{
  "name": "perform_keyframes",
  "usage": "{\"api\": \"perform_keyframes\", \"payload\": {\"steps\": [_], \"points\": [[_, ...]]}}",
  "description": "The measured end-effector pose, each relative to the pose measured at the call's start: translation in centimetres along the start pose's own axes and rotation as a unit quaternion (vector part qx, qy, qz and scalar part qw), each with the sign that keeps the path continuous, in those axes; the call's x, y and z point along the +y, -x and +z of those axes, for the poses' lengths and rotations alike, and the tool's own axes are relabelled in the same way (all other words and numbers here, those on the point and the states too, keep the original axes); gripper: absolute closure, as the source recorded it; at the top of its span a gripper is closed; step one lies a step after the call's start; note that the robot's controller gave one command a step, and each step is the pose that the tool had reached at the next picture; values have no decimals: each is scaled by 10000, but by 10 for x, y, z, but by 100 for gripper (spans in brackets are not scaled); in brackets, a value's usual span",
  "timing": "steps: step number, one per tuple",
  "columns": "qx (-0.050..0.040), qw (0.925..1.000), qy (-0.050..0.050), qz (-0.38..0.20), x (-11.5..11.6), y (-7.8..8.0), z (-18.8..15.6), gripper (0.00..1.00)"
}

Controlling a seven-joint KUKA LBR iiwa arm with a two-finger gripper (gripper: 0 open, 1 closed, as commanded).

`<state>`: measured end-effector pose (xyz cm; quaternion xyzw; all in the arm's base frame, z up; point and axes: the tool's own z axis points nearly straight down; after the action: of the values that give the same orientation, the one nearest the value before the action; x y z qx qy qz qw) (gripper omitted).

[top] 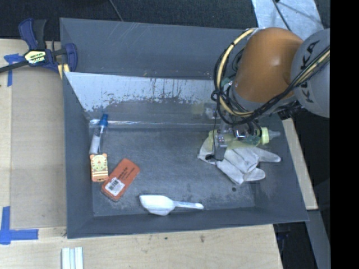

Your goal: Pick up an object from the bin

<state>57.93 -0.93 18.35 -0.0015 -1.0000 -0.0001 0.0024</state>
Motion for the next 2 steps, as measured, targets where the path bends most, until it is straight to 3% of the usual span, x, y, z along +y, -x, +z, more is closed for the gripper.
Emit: {"api": "perform_keyframes", "payload": {"steps": [1, 2], "points": [[-43, 10000, -1, -1, 0, 2, -5, 0], [-58, 9994, -2, 348, -86, 21, 71, 0]]}}
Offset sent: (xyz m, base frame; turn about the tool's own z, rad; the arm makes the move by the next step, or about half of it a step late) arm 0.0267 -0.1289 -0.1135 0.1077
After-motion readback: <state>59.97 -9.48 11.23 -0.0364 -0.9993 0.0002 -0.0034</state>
